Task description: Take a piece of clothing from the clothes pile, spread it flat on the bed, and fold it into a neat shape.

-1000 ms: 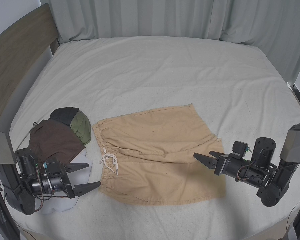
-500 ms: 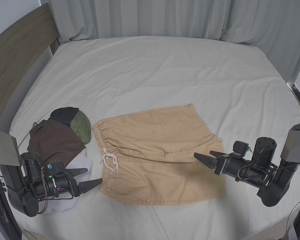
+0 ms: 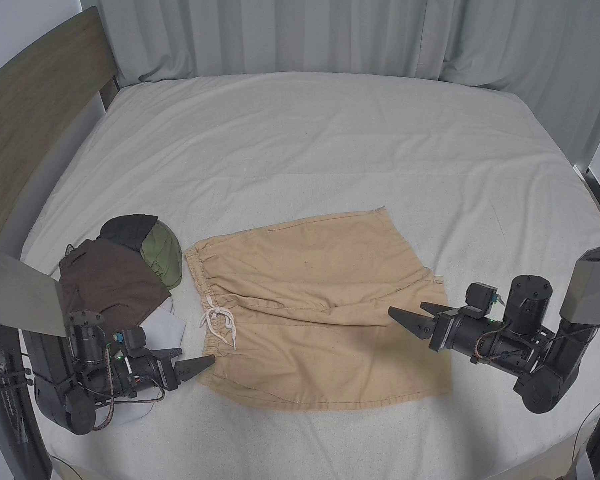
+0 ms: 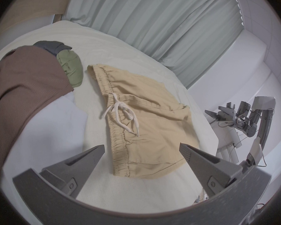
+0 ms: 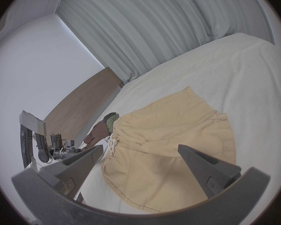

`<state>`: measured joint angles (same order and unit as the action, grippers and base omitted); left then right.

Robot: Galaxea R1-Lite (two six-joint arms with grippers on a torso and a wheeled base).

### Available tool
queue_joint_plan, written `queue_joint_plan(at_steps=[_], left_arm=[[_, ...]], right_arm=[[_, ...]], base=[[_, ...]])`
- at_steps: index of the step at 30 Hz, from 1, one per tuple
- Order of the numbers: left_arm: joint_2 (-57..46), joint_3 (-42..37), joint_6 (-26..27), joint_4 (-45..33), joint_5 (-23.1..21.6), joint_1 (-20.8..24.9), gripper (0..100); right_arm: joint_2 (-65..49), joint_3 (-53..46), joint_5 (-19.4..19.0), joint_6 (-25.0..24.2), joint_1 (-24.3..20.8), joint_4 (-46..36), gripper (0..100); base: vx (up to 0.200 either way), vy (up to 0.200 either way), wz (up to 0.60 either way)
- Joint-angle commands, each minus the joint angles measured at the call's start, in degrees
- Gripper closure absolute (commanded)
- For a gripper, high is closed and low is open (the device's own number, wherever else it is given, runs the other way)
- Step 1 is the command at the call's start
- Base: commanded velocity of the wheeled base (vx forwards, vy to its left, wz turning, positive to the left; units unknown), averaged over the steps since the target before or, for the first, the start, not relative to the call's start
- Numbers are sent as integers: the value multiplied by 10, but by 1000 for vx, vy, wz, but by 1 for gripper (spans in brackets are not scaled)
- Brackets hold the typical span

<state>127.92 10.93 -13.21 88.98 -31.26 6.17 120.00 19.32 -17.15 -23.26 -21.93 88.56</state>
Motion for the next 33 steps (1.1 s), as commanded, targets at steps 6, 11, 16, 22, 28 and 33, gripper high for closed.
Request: queue_joint_plan(at_steps=[6,11,16,22,28,33], left_arm=[[51,15,-3,1,8,2,0],[71,22,-3,0,8,2,0],[98,33,-4,1,10,2,0],[109,48,-52,1,29,12,0],[109,48,-90,0,30,27,0],[119,49,-94,1,30,30,0]], right_arm=[[4,0,0,1,0,0,0],[3,-1,0,1,0,0,0],[4,0,0,1,1,0,0],[5,-1,0,1,1,0,0],[5,-1,0,1,1,0,0],[5,0,0,1,1,0,0]], base=[[0,0,0],[0,0,0],[0,0,0],[0,0,0],[0,0,0],[0,0,0]])
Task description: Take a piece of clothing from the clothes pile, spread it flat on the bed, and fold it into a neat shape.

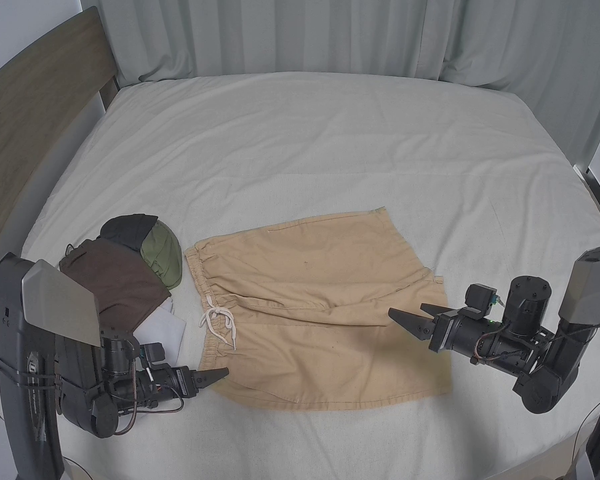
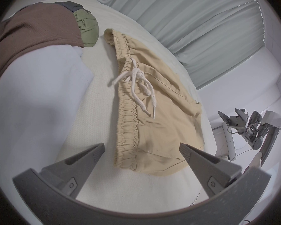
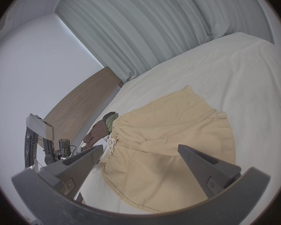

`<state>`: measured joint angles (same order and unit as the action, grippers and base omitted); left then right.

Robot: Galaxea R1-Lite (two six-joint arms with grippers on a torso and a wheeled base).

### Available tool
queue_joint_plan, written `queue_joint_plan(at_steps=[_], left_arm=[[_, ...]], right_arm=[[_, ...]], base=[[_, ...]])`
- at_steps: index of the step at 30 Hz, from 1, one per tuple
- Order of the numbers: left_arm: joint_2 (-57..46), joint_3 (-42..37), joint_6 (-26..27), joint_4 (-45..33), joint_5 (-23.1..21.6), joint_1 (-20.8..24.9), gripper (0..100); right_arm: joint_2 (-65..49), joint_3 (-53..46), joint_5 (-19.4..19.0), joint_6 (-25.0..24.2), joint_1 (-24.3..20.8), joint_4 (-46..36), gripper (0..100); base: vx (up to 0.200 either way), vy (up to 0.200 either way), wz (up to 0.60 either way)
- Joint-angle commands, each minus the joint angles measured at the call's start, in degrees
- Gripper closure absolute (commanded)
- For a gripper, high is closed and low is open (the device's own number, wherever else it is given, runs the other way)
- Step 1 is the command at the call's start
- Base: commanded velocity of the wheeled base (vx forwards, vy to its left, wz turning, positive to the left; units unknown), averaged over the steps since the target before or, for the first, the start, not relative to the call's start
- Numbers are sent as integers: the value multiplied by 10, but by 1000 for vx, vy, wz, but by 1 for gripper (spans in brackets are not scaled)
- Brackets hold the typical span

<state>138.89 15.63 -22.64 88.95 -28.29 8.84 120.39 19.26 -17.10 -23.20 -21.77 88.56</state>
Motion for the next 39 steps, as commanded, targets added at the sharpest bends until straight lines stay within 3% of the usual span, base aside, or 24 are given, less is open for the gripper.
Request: queue_joint_plan(at_steps=[1,13,14,22,39], left_arm=[[11,2,1,1,1,5,0],[14,14,-23,1,21,18,0],[14,14,-22,1,21,19,100],[14,14,-20,1,22,19,100],[13,14,-17,1,22,18,100]], right_arm=[[2,1,0,0,0,0,0],[1,0,0,0,0,1,0],[1,0,0,0,0,0,0],[2,-10,-1,3,0,0,0],[83,-85,-17,98,65,-1,0]], base=[[0,0,0],[0,0,0],[0,0,0],[0,0,0],[0,0,0]])
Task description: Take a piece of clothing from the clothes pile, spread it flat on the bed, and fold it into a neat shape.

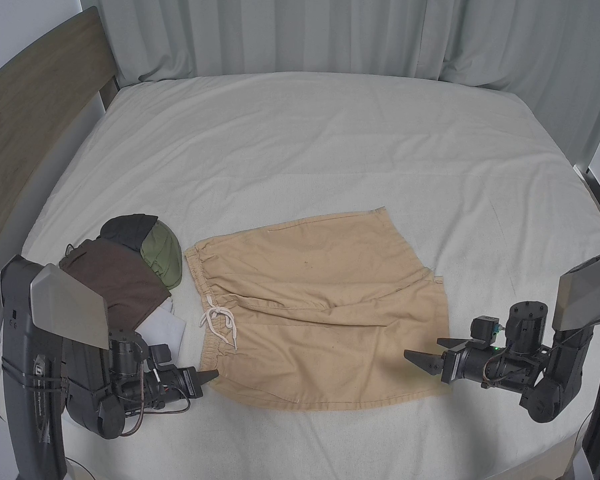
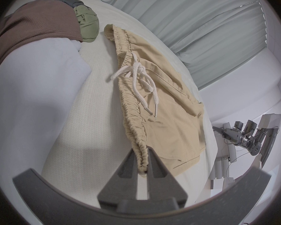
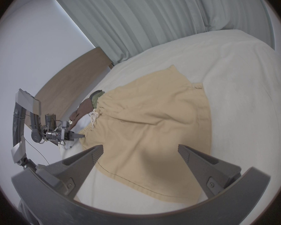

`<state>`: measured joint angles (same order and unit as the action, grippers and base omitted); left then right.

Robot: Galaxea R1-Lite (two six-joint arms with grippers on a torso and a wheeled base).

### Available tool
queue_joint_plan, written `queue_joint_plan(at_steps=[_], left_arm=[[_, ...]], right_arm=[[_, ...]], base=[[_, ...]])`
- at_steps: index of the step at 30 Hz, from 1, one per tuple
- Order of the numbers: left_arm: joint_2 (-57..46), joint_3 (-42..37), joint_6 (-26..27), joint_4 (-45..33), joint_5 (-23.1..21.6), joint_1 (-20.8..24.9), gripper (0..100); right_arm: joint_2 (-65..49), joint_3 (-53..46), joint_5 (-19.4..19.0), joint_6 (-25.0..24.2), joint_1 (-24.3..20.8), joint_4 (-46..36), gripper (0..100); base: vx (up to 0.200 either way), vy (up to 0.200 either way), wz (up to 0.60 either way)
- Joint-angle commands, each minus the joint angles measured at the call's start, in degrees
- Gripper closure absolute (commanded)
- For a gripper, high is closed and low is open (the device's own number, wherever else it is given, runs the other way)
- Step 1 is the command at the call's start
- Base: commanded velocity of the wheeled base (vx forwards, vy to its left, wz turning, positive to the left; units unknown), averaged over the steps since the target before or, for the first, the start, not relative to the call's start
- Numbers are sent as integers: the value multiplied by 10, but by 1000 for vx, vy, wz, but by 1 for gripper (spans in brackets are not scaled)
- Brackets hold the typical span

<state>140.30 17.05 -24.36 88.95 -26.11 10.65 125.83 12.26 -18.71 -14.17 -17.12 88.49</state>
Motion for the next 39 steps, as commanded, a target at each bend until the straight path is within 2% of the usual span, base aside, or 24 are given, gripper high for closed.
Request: queue_joint_plan(at_steps=[1,6,19,25,39], left_arm=[[-1,0,0,1,0,1,100],[0,0,0,1,1,0,100],[1,1,1,1,1,0,100],[1,0,1,1,1,0,100],[8,1,2,1,3,0,100]], right_arm=[[29,-17,-2,9,19,-1,0],[41,-39,-21,19,32,-1,0],[47,-77,-21,35,44,-1,0],[76,-78,-22,49,61,-1,0],[98,-66,-22,48,82,0,0]], base=[[0,0,0],[0,0,0],[0,0,0],[0,0,0],[0,0,0]])
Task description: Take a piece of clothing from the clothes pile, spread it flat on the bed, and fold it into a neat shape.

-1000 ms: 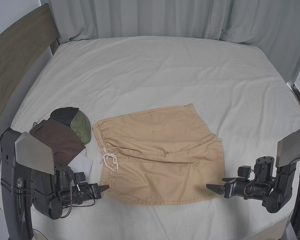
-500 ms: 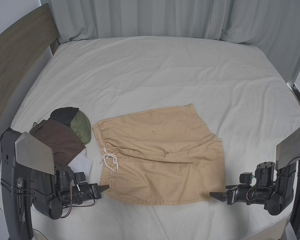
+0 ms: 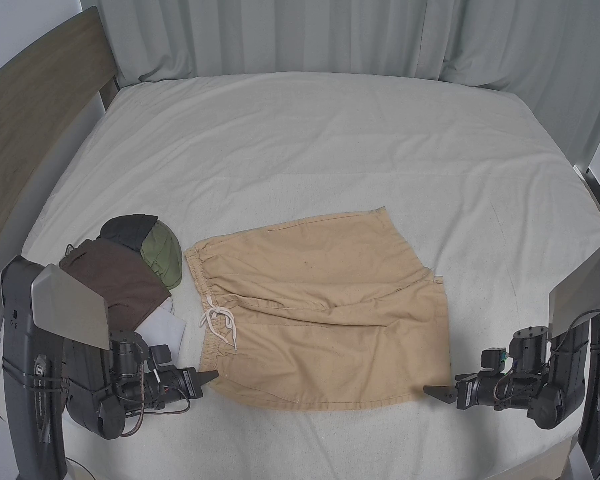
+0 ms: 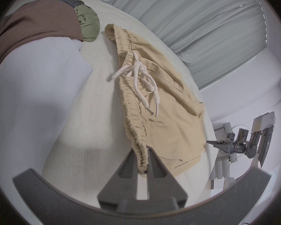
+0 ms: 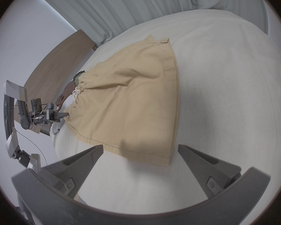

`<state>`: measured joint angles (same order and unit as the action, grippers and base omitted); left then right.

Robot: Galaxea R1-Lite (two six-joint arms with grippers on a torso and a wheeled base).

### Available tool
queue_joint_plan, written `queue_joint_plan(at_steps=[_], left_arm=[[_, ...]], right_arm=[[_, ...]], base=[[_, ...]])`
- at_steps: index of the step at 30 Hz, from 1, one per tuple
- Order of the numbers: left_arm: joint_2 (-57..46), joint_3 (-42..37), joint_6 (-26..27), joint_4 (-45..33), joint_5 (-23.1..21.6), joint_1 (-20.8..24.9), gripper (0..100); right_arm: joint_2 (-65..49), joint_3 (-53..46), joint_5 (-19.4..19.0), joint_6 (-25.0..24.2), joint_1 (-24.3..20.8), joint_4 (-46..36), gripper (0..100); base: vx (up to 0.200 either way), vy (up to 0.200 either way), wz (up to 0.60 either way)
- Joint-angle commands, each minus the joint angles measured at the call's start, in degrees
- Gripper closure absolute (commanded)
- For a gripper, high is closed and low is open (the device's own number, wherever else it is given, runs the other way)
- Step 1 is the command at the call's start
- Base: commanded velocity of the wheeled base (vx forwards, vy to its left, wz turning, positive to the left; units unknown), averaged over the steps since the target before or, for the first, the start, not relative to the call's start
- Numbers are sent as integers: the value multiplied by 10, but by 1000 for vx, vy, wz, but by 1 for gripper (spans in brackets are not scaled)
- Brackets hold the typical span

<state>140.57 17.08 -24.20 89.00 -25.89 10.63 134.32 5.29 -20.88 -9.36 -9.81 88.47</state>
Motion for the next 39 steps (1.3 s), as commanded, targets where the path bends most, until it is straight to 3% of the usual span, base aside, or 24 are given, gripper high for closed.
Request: queue_joint_plan(at_steps=[1,15,19,39], left_arm=[[5,1,0,0,1,0,100],[5,1,0,0,1,0,100],[5,1,0,0,1,0,100],[6,1,0,0,1,0,100]], right_arm=[[19,6,0,0,14,0,0],[54,14,-50,-8,22,0,0],[59,15,-79,-14,23,0,0],[59,29,-116,-18,44,1,0]], base=[[0,0,0],[0,0,0],[0,0,0],[0,0,0]])
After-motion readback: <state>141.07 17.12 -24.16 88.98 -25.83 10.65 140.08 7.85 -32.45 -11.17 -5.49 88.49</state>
